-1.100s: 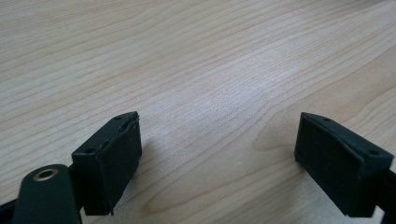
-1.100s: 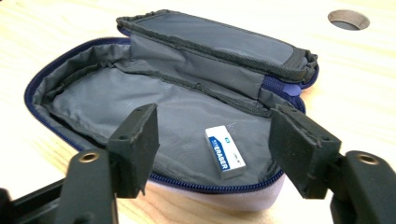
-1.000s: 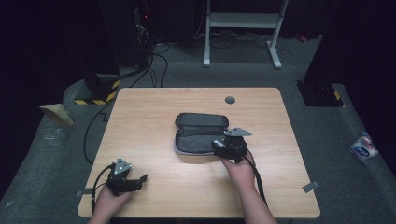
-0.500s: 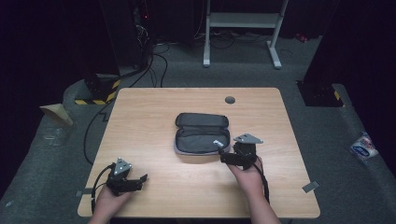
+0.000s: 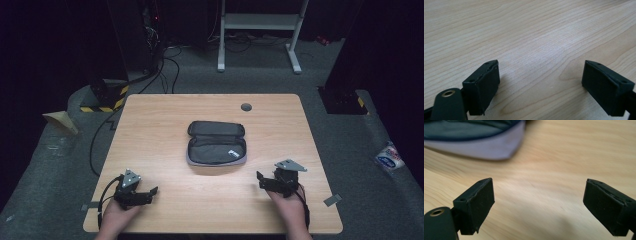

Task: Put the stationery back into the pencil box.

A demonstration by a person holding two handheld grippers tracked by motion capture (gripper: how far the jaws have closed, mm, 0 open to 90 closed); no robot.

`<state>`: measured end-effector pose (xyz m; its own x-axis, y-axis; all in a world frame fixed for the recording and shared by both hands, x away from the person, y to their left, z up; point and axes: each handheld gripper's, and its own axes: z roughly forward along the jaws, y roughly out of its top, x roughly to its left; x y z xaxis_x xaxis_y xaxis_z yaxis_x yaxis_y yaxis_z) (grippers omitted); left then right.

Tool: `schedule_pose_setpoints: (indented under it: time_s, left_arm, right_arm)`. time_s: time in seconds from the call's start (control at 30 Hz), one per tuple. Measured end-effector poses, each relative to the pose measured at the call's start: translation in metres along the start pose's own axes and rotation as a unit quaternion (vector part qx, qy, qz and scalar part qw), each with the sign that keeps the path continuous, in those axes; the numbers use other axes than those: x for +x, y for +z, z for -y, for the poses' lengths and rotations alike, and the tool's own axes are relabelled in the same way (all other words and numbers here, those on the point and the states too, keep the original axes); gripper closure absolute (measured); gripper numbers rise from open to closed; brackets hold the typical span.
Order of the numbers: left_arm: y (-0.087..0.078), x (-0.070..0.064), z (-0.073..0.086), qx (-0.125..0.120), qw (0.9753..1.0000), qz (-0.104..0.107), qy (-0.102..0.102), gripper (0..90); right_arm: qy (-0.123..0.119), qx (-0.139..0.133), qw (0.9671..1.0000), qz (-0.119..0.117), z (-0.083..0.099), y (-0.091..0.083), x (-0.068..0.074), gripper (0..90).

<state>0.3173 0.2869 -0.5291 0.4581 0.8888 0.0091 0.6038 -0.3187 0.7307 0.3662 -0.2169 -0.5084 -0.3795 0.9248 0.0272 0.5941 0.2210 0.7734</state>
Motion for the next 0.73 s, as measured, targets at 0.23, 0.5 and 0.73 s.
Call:
schedule_pose_setpoints:
  time_s: [0.23, 0.5, 0.73]
  left_arm:
    - [0.000, 0.000, 0.000, -0.001, 1.0000, 0.000, 0.000, 15.1]
    - [-0.001, -0.001, 0.001, -0.004, 1.0000, -0.003, -0.004, 15.8]
    - [-0.001, -0.001, 0.002, -0.007, 1.0000, -0.005, -0.005, 15.9]
  right_arm:
    - [0.008, 0.050, 0.9982, 0.032, 0.025, -0.006, -0.025, 10.2]
    - [0.016, 0.048, 0.9973, 0.054, 0.029, -0.011, -0.017, 13.1]
    - [0.016, 0.048, 0.9976, 0.048, 0.029, -0.011, -0.018, 13.3]
